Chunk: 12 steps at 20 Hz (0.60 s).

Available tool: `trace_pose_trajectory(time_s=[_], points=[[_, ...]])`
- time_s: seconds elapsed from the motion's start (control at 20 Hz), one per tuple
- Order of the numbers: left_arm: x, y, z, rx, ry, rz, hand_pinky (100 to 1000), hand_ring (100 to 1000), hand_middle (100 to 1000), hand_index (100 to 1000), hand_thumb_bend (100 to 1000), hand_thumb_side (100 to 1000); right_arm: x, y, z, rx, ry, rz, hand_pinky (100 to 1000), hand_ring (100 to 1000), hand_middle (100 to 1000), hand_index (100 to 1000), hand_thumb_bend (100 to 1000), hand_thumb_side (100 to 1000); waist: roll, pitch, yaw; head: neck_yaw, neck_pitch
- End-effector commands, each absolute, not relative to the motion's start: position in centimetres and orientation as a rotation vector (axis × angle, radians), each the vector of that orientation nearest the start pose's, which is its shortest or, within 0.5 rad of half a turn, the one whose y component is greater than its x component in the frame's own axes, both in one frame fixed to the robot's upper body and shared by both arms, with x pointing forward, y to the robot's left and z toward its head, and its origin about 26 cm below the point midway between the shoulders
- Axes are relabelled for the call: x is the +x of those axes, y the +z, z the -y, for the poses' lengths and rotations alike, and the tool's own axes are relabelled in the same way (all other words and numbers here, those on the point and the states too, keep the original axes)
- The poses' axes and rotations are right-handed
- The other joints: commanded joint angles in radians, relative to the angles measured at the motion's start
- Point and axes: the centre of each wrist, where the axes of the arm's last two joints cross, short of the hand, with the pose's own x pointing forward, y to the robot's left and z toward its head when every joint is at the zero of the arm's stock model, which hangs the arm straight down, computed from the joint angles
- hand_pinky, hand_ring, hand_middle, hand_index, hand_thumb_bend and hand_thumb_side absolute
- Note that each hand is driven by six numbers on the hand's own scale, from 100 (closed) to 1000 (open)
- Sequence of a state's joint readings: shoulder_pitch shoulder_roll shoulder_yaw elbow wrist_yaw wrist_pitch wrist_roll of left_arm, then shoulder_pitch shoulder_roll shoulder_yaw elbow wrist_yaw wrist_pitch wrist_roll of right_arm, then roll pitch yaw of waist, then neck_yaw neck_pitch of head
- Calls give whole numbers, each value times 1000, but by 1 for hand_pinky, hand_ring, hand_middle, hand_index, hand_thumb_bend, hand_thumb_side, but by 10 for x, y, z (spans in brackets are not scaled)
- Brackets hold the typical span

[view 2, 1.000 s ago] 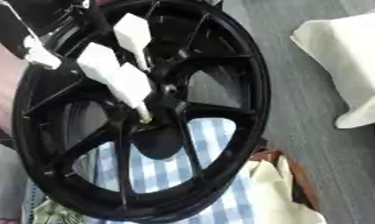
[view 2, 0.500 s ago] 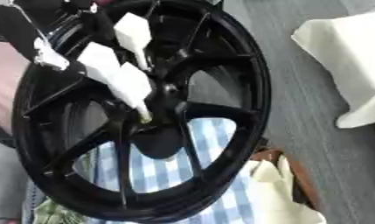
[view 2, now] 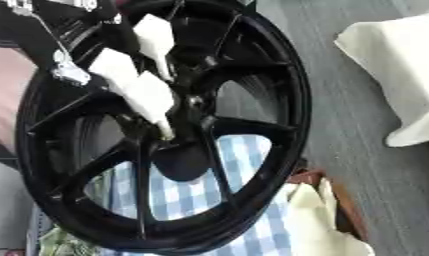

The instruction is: Pull the pin out of the wheel hub.

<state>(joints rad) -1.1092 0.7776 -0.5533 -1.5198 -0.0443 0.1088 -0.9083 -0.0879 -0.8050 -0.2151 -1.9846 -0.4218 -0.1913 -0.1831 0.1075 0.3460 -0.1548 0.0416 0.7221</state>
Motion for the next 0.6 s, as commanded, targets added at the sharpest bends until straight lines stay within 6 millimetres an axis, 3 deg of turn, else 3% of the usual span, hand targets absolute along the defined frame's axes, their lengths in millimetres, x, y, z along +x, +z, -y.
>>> trace_pose_trajectory(time_s=[0.05, 0.35, 0.6], points=[[390, 347, -205, 235, -1940, 1362, 794, 863, 733, 825, 460, 290, 263, 247, 381, -353, 269, 2352, 878, 758, 619, 792, 100, 658, -7, -16, -3, 4, 3], [395, 340, -205, 241, -1943, 1340, 785, 850, 719, 812, 440, 264, 263, 247, 381, -350, 262, 2355, 879, 759, 620, 792, 100, 658, -7, -14, -4, 7, 3], [397, 339, -207, 250, -1932, 1335, 758, 810, 659, 764, 320, 229, 263, 246, 381, -346, 256, 2356, 879, 759, 620, 792, 100, 658, -7, -14, -2, 9, 3]])
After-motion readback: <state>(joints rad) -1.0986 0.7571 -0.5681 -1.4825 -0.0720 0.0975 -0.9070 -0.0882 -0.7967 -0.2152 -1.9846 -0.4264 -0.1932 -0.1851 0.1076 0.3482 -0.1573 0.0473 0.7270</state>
